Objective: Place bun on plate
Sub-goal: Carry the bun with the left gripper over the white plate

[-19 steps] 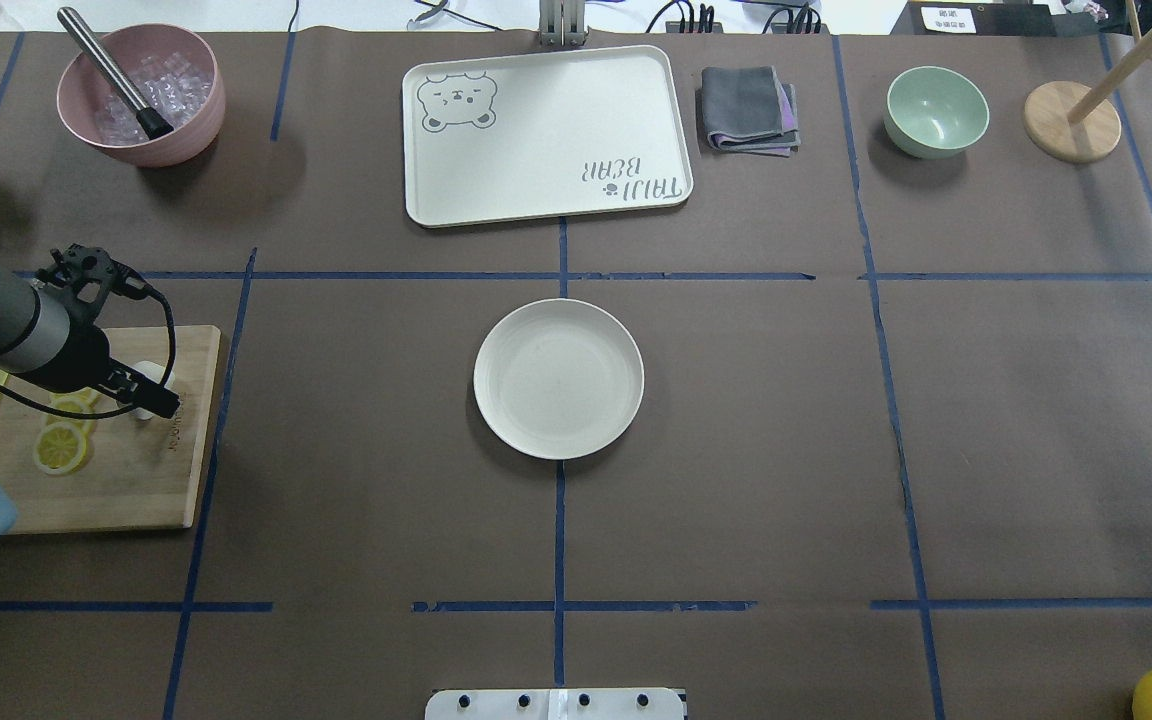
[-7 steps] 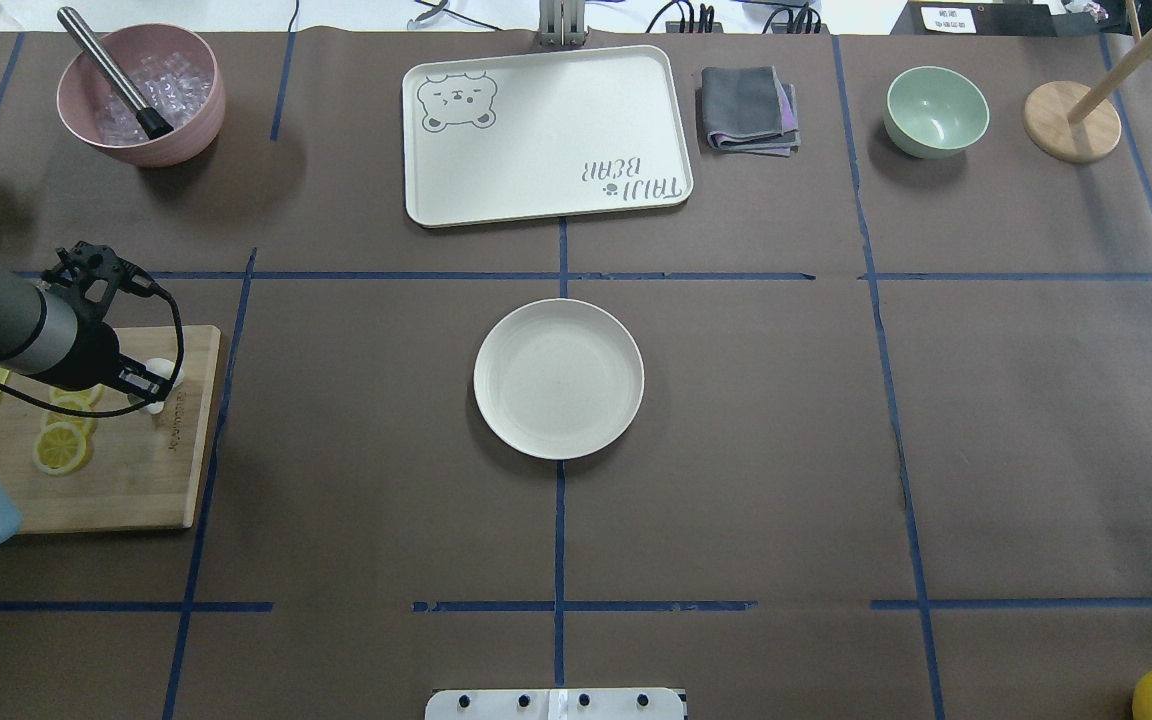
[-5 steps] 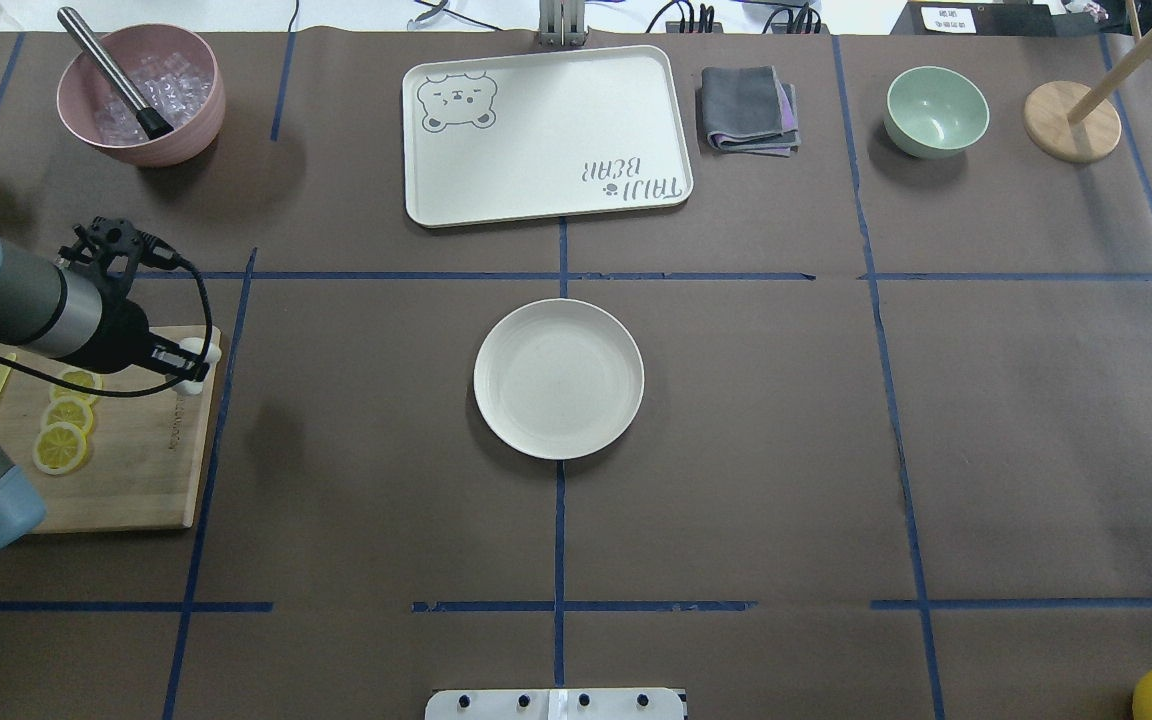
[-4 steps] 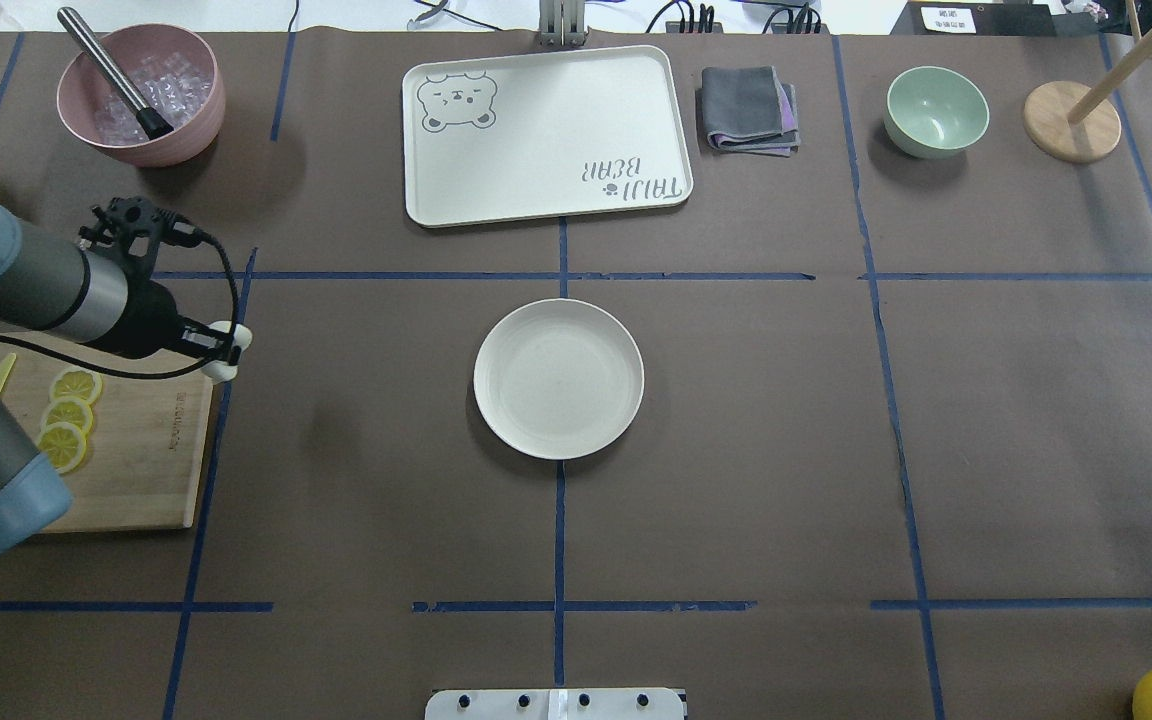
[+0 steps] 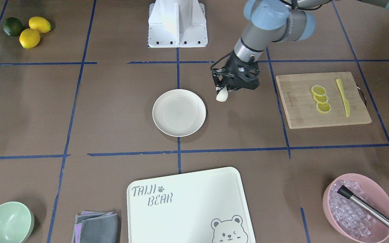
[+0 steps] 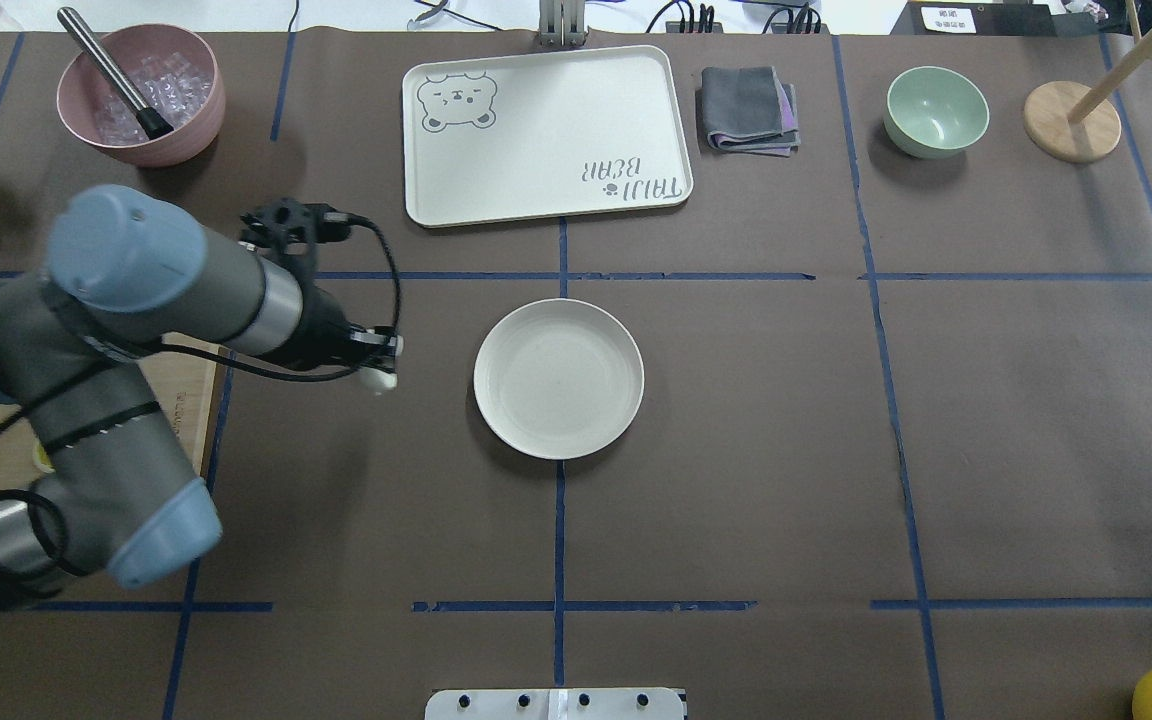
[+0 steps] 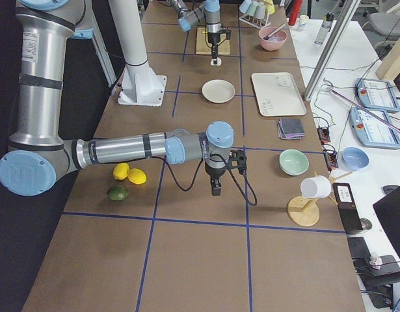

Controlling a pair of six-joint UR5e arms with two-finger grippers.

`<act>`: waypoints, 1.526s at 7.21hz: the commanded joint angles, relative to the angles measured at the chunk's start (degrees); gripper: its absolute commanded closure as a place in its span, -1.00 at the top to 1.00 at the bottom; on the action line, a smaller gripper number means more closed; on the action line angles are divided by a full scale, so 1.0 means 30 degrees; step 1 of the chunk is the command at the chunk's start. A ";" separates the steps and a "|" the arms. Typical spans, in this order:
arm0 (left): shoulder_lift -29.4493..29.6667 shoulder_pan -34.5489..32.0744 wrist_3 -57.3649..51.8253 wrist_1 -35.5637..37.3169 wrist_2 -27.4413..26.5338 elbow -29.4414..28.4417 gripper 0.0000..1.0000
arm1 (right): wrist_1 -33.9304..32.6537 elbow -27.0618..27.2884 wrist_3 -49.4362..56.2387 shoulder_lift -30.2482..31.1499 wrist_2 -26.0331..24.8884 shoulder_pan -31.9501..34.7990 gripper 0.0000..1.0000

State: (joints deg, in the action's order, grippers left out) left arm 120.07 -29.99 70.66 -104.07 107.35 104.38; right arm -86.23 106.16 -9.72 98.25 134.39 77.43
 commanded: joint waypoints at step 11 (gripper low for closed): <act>0.6411 0.2906 0.1672 0.1586 -0.5869 -0.7635 -0.31 | 0.0003 0.0061 -0.0069 0.0062 0.0144 0.0000 1.00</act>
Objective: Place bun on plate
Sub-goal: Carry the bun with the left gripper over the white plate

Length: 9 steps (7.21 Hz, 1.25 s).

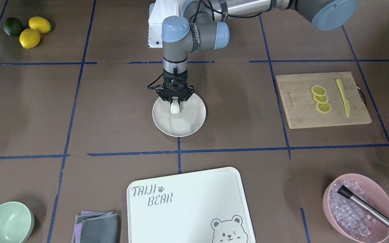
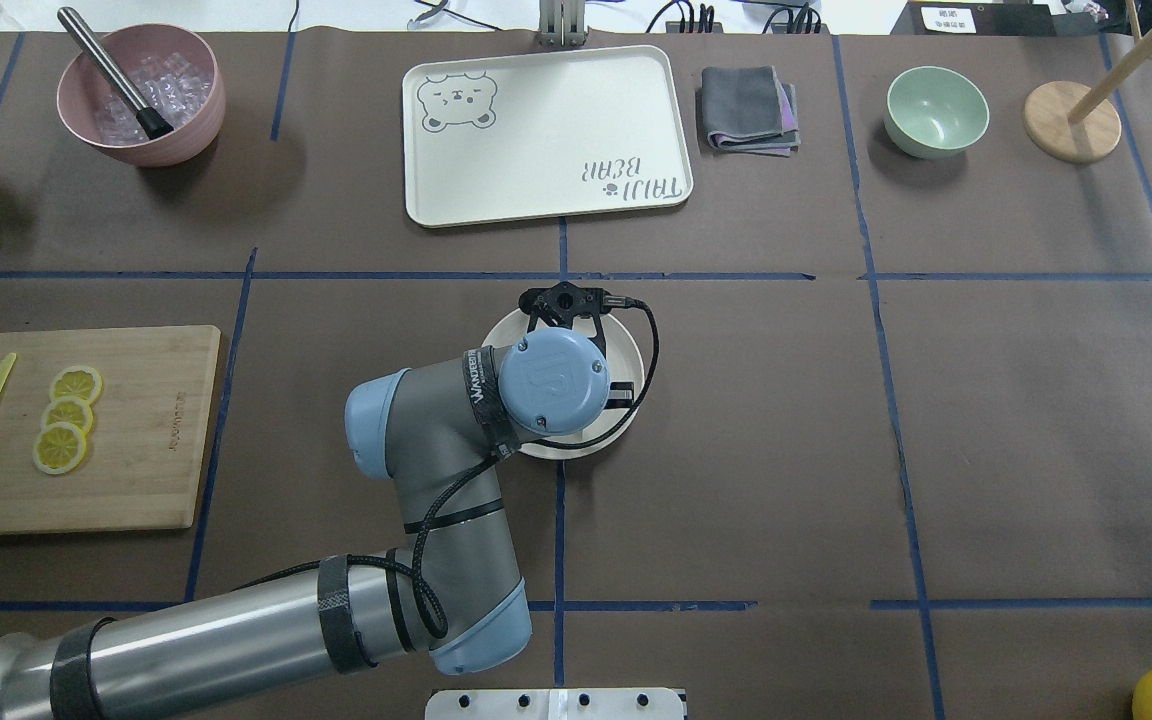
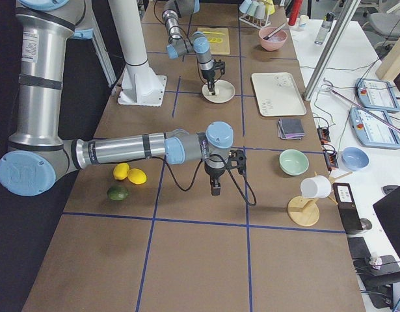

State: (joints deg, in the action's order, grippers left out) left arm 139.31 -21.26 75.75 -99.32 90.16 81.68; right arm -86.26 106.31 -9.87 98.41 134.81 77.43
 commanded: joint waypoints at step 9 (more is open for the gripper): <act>-0.3941 -0.1319 -0.2116 0.2977 0.0060 0.8107 0.98 | 0.0100 -0.0074 0.0008 0.0360 0.0852 0.0087 1.00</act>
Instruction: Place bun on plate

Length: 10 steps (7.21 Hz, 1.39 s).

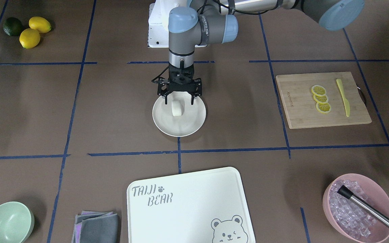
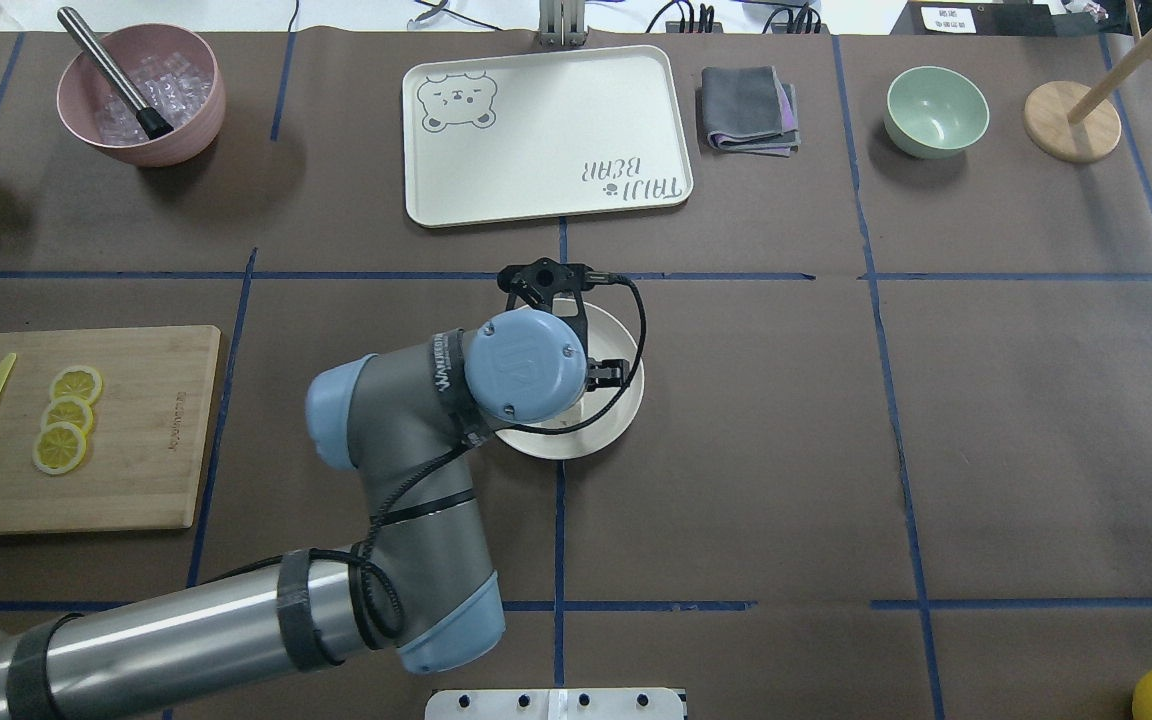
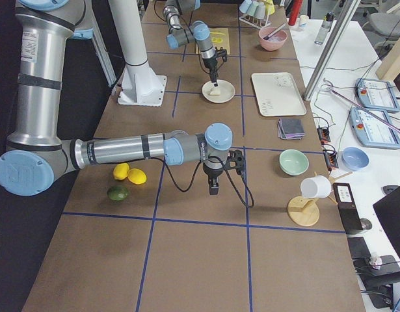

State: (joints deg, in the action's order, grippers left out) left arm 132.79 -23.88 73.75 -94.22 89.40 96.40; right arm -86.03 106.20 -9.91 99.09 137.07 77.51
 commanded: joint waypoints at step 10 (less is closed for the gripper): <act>-1.5786 -1.9981 -2.9904 0.1406 1.6256 0.1953 0.97 | -0.0269 -0.0360 0.1253 0.0690 0.0159 0.2638 1.00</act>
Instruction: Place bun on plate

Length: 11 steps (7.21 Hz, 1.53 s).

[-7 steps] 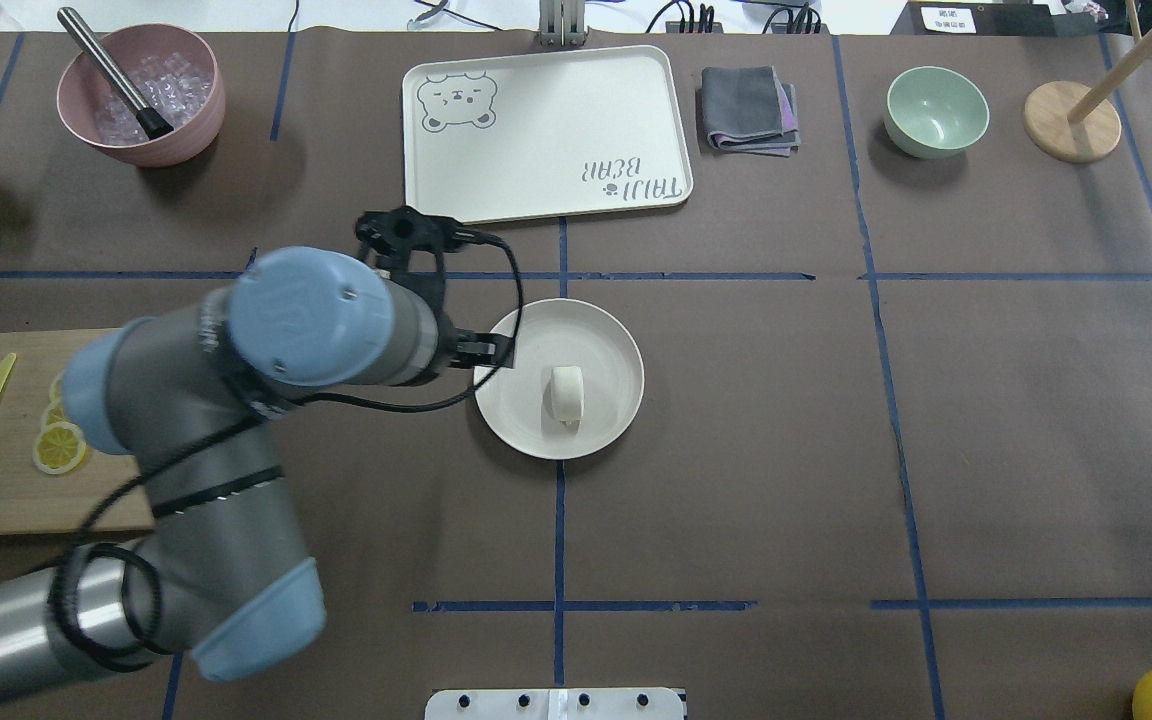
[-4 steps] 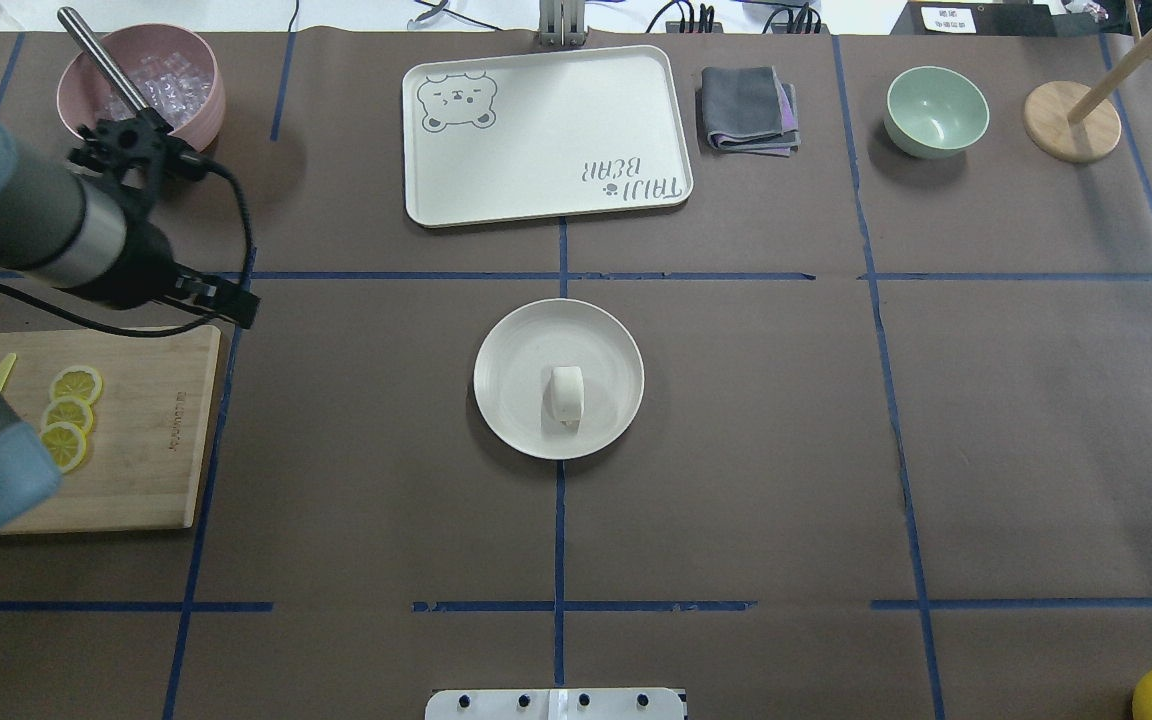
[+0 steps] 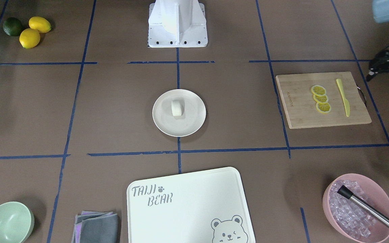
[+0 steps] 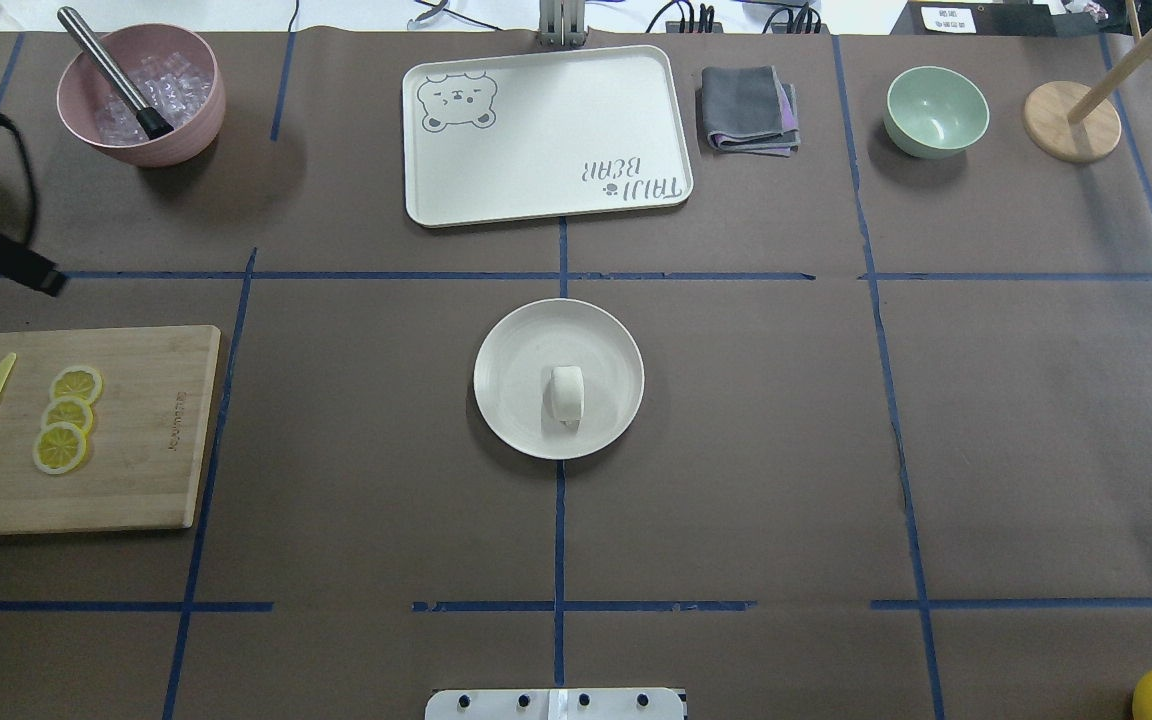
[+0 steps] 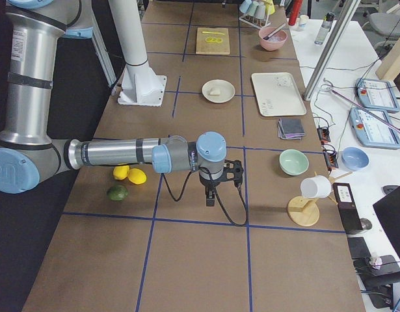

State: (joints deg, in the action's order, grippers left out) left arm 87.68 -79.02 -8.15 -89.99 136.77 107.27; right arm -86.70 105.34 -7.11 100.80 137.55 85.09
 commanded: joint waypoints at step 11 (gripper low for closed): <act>-0.0047 -0.3279 -0.0417 0.3160 0.0493 -0.2856 0.99 | -0.1651 0.0130 0.3332 0.0414 -0.0264 0.0316 1.00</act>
State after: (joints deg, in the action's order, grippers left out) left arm 87.70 -88.82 -9.47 -80.51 138.07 98.69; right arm -89.57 105.60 1.41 102.15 136.72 86.07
